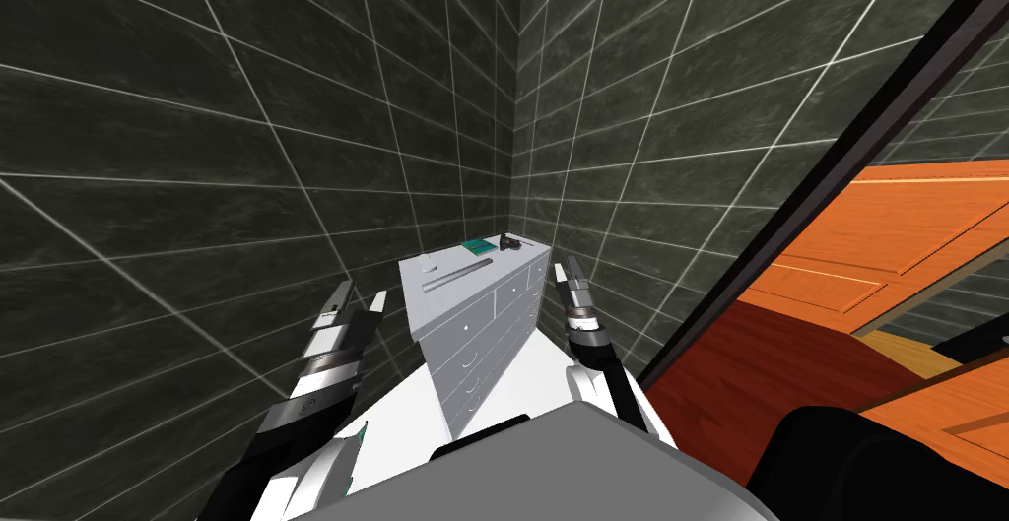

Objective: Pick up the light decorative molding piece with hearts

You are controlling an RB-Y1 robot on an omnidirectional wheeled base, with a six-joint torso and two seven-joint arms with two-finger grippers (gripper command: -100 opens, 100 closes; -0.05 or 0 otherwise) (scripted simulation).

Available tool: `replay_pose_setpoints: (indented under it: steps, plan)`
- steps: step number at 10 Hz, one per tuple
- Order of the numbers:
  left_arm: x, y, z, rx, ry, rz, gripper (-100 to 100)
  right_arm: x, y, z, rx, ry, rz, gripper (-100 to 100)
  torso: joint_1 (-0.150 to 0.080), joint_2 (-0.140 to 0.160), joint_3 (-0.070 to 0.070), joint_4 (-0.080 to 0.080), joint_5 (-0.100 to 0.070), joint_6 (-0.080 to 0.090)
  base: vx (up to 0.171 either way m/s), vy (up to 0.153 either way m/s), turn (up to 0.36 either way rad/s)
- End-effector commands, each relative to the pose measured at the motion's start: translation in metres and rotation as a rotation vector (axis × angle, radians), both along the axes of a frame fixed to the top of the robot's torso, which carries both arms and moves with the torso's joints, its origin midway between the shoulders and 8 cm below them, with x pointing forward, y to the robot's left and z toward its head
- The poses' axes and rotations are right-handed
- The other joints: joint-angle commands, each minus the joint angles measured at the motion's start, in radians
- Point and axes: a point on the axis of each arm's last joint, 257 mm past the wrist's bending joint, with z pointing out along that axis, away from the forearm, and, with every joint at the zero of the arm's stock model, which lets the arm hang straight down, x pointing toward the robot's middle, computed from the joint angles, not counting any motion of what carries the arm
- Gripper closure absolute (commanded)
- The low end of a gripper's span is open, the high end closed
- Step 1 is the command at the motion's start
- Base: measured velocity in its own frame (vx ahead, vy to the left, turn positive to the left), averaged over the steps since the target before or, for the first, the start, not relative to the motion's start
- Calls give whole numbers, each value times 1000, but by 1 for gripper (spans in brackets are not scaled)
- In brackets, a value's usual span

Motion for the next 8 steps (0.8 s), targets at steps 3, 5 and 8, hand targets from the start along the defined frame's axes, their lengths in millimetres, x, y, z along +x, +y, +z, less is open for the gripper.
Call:
replay_pose_setpoints:
  steps: [3,5,8]
  plan:
    - [0,-12,-26,91,47,-52,-100,0,0,0,0,0,0,0,3,6,3,1,1,0,-85,35,46]
    - [-1,-17,-38,131,69,-76,-100,0,0,0,0,0,0,0,3,6,4,1,1,0,-66,31,17]
    - [-6,-26,-69,217,119,-131,-100,0,0,0,0,0,0,0,1,2,1,1,0,0,-31,11,11]
